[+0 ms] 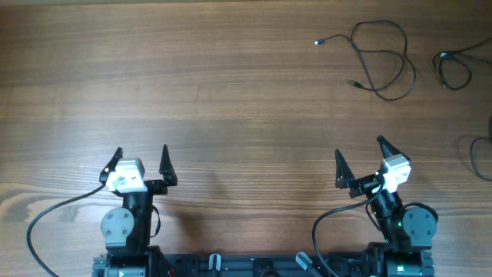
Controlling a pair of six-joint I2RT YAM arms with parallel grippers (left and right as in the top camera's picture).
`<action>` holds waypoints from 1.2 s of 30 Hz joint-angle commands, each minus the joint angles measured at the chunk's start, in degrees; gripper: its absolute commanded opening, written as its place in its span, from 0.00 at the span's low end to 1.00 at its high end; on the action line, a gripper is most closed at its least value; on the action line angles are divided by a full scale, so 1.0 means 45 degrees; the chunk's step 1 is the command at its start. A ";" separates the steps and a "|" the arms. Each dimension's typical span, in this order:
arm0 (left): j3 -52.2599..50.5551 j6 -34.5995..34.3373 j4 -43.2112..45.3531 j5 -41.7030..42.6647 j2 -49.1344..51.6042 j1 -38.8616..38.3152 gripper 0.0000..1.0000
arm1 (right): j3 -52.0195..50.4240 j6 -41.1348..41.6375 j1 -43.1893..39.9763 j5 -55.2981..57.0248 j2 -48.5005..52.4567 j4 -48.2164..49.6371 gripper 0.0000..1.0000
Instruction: Untangle cables
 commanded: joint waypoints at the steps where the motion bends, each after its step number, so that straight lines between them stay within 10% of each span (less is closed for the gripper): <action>1: -0.0117 0.0068 0.0044 0.0155 -0.0117 0.0107 1.00 | -0.0015 0.0024 0.0073 0.0214 -0.0136 0.0058 1.00; 36: -0.0117 0.0068 0.0044 0.0155 -0.0117 0.0107 1.00 | -0.0015 -0.0267 0.0068 0.0641 -0.0151 0.0005 1.00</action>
